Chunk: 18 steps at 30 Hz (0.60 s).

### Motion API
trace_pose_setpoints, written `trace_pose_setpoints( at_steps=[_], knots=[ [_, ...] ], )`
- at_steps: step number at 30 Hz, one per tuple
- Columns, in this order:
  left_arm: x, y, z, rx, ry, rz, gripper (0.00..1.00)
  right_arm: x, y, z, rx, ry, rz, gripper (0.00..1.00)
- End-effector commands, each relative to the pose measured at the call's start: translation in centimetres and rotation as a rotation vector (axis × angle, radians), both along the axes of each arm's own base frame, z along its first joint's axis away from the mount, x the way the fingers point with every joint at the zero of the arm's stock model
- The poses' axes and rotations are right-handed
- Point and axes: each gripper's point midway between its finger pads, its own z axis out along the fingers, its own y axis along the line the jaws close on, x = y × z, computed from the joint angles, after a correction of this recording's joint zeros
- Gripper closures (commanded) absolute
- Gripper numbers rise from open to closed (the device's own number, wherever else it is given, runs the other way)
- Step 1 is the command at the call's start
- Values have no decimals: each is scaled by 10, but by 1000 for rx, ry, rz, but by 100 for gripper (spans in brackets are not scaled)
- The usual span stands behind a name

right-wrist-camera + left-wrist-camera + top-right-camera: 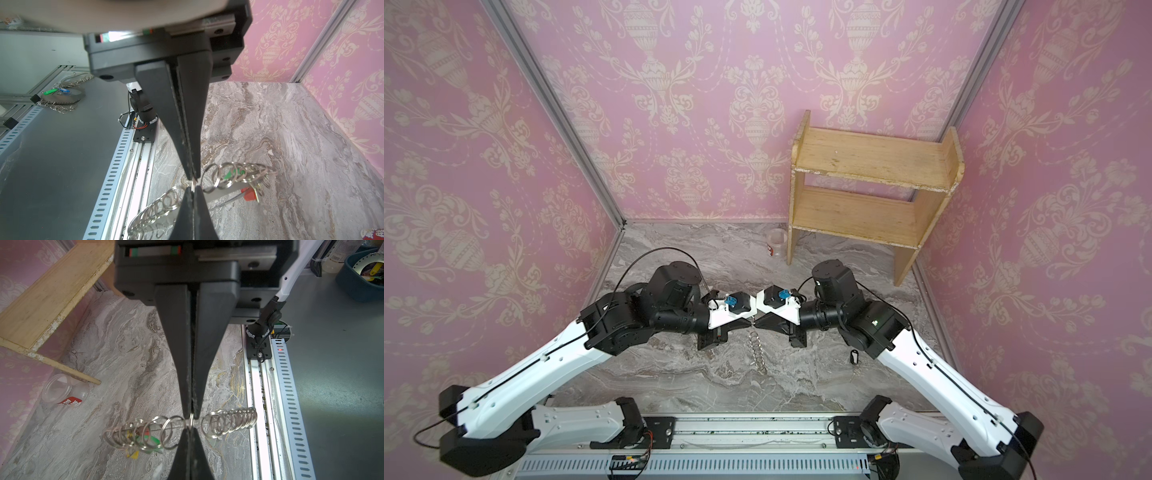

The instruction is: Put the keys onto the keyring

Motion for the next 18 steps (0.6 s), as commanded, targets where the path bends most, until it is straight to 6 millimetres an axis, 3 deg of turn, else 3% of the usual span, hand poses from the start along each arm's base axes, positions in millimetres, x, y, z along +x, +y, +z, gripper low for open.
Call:
trace_pose_setpoints(
  at_steps=[1,7,14,18],
  knots=[
    [-3,-5,25,-70,-41,-37,100,-9,1,16,38,-6,38,100],
    [4,-2,30,-104,-63,20,99,0,-3,29,134,-6,-25,100],
    [8,6,35,-163,-54,93,72,8,-7,41,196,-10,-72,100],
    [9,9,39,-223,-29,125,63,11,-9,50,244,-24,-97,100]
  ],
)
